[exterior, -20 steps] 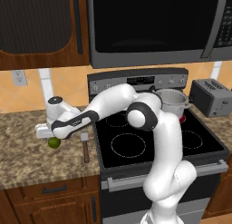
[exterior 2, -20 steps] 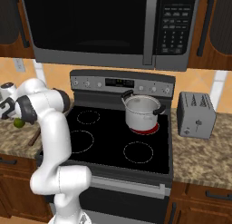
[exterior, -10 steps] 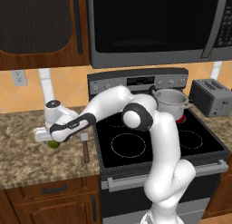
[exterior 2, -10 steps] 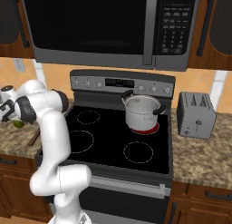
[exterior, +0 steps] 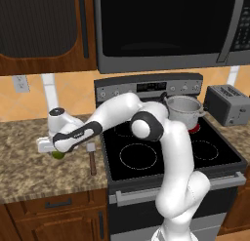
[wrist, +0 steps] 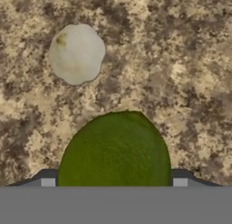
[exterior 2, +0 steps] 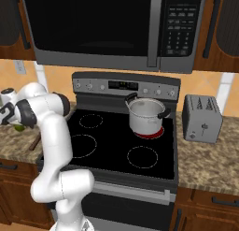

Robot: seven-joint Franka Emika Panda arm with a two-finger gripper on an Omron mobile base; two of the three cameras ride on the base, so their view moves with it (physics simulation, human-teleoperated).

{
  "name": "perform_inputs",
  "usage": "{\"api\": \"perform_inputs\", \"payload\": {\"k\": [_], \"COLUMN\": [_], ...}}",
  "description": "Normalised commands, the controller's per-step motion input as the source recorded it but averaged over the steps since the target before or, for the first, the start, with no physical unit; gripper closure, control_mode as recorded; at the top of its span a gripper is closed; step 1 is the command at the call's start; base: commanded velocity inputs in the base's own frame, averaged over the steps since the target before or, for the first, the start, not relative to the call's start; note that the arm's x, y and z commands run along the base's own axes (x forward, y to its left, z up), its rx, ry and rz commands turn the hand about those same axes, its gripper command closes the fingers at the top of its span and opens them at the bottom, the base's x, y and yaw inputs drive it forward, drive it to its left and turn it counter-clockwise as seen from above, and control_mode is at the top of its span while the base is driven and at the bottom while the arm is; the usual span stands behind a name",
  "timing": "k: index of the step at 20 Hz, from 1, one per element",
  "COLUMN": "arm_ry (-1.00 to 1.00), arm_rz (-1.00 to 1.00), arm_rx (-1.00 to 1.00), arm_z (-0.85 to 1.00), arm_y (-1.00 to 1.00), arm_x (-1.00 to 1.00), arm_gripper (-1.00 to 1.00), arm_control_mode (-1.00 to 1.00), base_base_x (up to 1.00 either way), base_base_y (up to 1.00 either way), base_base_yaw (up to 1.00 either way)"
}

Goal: Put the lime and garlic in the pot. Retrieve the spatula and lightly stir the vegetables in the pot.

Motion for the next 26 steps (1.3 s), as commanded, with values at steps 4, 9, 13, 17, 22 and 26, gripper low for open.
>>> {"api": "perform_inputs", "payload": {"k": [4,9,13,17,22,26], "arm_ry": [-0.06,0.0,-0.06,-0.02,-0.04,-0.04], "arm_rz": [-0.13,-0.17,-0.09,0.1,0.11,0.12], "arm_rx": [0.0,0.0,0.0,0.02,0.13,0.12], "arm_z": [0.8,0.76,0.29,0.0,0.03,0.0], "arm_y": [-0.4,-0.97,-1.0,-1.0,-1.0,-1.0], "arm_x": [0.0,-0.15,-0.66,-0.45,-0.34,-0.35], "arm_gripper": [1.0,1.0,1.0,1.0,1.0,1.0], "arm_control_mode": [-1.0,-1.0,-1.0,-1.0,-1.0,-1.0], "base_base_x": [0.0,0.0,0.0,0.0,0.0,0.0], "base_base_y": [0.0,0.0,0.0,0.0,0.0,0.0], "base_base_yaw": [0.0,0.0,0.0,0.0,0.0,0.0]}}
